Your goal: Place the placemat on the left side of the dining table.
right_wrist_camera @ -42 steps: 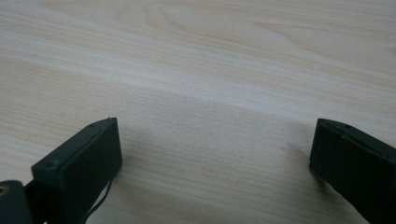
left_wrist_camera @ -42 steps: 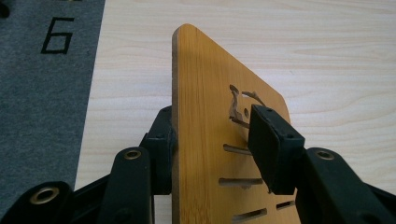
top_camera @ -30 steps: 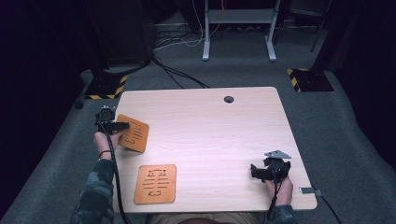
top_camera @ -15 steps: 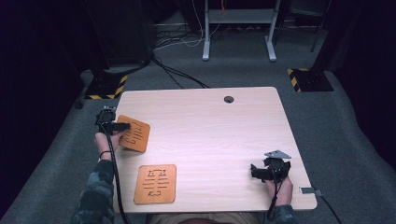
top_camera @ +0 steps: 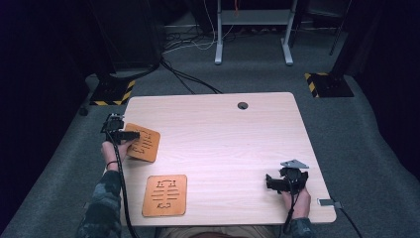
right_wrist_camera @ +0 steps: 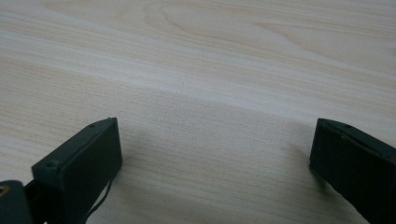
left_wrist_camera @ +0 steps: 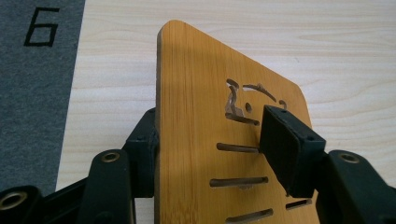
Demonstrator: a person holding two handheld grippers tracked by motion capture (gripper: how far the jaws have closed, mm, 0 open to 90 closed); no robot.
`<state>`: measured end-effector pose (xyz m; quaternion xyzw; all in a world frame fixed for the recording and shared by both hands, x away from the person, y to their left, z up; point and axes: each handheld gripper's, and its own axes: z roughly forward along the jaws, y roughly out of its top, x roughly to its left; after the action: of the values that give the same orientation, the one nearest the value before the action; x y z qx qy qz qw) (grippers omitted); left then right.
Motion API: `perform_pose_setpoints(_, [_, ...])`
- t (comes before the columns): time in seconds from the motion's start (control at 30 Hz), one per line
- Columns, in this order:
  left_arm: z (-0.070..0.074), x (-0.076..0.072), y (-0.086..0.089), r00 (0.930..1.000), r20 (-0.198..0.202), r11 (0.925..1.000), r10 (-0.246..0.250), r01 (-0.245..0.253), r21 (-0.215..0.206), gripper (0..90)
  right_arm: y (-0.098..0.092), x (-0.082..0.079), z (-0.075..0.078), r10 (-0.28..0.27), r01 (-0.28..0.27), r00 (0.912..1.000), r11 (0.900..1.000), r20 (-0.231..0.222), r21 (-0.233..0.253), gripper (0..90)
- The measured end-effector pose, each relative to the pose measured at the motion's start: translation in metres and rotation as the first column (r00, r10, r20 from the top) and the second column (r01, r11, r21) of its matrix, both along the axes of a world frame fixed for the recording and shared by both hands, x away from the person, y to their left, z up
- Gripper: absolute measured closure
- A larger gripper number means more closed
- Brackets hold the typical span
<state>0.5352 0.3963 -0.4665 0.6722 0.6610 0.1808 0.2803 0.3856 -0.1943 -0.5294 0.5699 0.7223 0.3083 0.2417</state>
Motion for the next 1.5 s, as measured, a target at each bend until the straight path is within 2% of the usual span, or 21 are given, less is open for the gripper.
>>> perform_pose_setpoints(0.27, [-0.005,0.0,0.001,1.0,-0.002,1.0,0.003,-0.003,-0.008,39.0,0.0,0.0,0.0,0.001,-0.001,1.0,1.0,0.0,-0.001,1.5])
perform_pose_setpoints(0.37, [-0.006,0.0,0.003,1.0,-0.006,0.9999,-0.004,0.004,0.012,37.5,0.0,0.0,0.0,0.002,-0.002,1.0,1.0,0.0,-0.003,1.4])
perform_pose_setpoints(0.5, [-0.009,0.0,0.003,0.9999,-0.007,0.9997,0.014,-0.014,-0.02,36.7,0.0,0.0,0.0,0.002,-0.002,1.0,1.0,0.0,-0.003,1.4])
perform_pose_setpoints(0.57, [-0.01,0.0,0.005,1.0,-0.008,0.9999,0.003,-0.004,-0.011,36.5,0.0,0.0,0.0,0.002,-0.002,1.0,1.0,0.0,-0.003,1.4])
perform_pose_setpoints(0.6, [-0.011,-0.001,0.005,1.0,0.006,1.0,-0.003,0.003,-0.005,36.3,0.0,0.0,0.0,0.0,0.0,1.0,1.0,0.0,0.0,1.4])
perform_pose_setpoints(0.8, [-0.017,-0.001,0.009,0.9999,0.002,0.9991,0.011,-0.011,-0.041,34.8,0.0,0.0,0.0,0.0,0.0,1.0,1.0,0.0,0.0,1.4])
perform_pose_setpoints(0.97, [-0.019,-0.001,0.01,1.0,-0.006,0.9997,0.006,-0.006,-0.024,33.4,0.0,0.0,0.0,0.0,0.0,1.0,1.0,0.0,0.0,1.5])
perform_pose_setpoints(1.5, [-0.026,0.001,0.011,0.9995,-0.007,0.9978,0.031,-0.032,-0.058,32.4,0.0,0.0,0.0,0.0,0.0,1.0,1.0,0.0,0.0,1.4])
